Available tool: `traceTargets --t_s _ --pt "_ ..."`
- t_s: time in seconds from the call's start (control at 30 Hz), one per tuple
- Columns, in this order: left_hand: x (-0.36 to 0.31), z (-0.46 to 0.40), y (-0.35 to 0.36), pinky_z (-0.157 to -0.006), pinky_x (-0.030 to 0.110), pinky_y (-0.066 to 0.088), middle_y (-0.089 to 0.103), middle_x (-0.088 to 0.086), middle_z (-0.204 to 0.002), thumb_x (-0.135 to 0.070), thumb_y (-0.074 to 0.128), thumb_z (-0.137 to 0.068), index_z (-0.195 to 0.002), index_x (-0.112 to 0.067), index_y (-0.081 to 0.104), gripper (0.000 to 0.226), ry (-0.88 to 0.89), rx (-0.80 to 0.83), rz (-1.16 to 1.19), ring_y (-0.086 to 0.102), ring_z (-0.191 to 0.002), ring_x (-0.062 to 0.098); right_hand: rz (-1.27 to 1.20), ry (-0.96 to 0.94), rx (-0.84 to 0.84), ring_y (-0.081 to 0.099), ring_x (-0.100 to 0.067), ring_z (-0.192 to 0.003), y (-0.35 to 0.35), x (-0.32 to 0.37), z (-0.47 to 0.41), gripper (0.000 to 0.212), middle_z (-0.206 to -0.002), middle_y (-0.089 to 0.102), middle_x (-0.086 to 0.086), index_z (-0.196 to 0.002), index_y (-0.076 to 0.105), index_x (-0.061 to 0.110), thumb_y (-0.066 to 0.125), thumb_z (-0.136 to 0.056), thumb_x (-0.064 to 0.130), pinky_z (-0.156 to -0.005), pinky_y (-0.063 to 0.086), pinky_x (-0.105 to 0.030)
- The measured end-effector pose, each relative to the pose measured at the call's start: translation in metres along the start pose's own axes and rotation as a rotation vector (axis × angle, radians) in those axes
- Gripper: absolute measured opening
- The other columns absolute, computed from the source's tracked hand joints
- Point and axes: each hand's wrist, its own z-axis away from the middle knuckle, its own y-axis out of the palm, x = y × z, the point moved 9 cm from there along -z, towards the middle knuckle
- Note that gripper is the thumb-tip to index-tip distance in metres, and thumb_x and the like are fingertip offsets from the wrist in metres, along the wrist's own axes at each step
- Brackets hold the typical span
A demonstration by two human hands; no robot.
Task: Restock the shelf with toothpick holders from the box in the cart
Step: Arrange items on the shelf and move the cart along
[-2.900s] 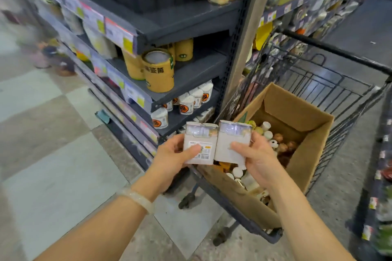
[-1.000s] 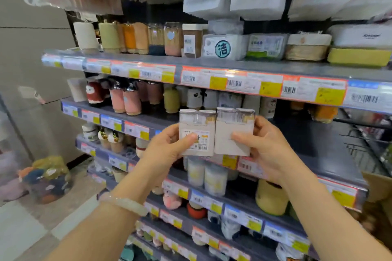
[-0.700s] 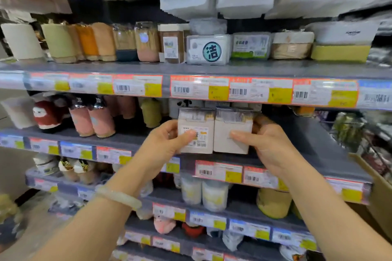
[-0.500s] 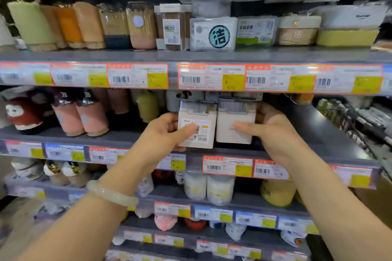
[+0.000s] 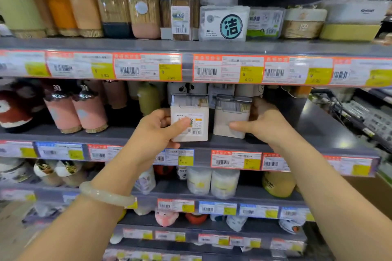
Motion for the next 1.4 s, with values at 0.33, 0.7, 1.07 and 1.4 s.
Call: traceTargets --t_s 0.33,0.7,1.07,1.4 --pt "0.000 0.006 -0.001 -0.052 0.015 0.050 0.070 -0.009 -0.085 -0.020 0.066 -0.084 -0.097 -0.020 0.060 0.015 0.014 -0.051 0.030 0.068 -0.067 0.001 0.037 -0.058 0.061 0.063 -0.016 -0.092 -0.013 0.008 0.009 0.048 -0.103 0.063 -0.001 -0.106 0.049 0.029 0.071 -0.078 -0.002 -0.083 0.053 -0.034" --pt "-0.003 0.013 -0.002 -0.054 0.015 0.050 0.070 -0.008 -0.089 -0.019 0.067 -0.084 -0.098 -0.023 0.060 0.016 0.015 -0.081 0.044 0.068 -0.070 0.002 0.476 -0.020 0.011 0.057 -0.025 -0.107 0.004 0.007 -0.028 0.055 -0.115 0.059 -0.006 -0.117 0.052 0.010 0.081 -0.072 0.022 -0.085 0.048 -0.030" --pt "-0.005 0.016 -0.002 -0.055 0.015 0.050 0.070 -0.008 -0.089 -0.019 0.067 -0.083 -0.098 -0.023 0.061 0.017 0.016 -0.075 0.033 0.069 -0.069 0.002 0.502 -0.010 -0.038 0.057 -0.021 -0.094 0.001 0.001 -0.041 0.043 -0.097 0.060 0.001 -0.104 0.056 0.015 0.080 -0.070 0.025 -0.079 0.046 -0.026" --pt "-0.016 0.016 0.030 -0.057 0.018 0.054 0.069 -0.002 -0.095 -0.017 0.066 -0.084 -0.102 -0.020 0.060 0.020 0.039 0.024 0.035 0.069 -0.075 0.008 0.045 -0.143 0.170 0.062 -0.006 -0.077 0.028 0.049 0.032 0.015 -0.091 0.067 0.005 -0.092 0.058 0.032 0.067 -0.085 0.022 -0.056 0.043 -0.010"
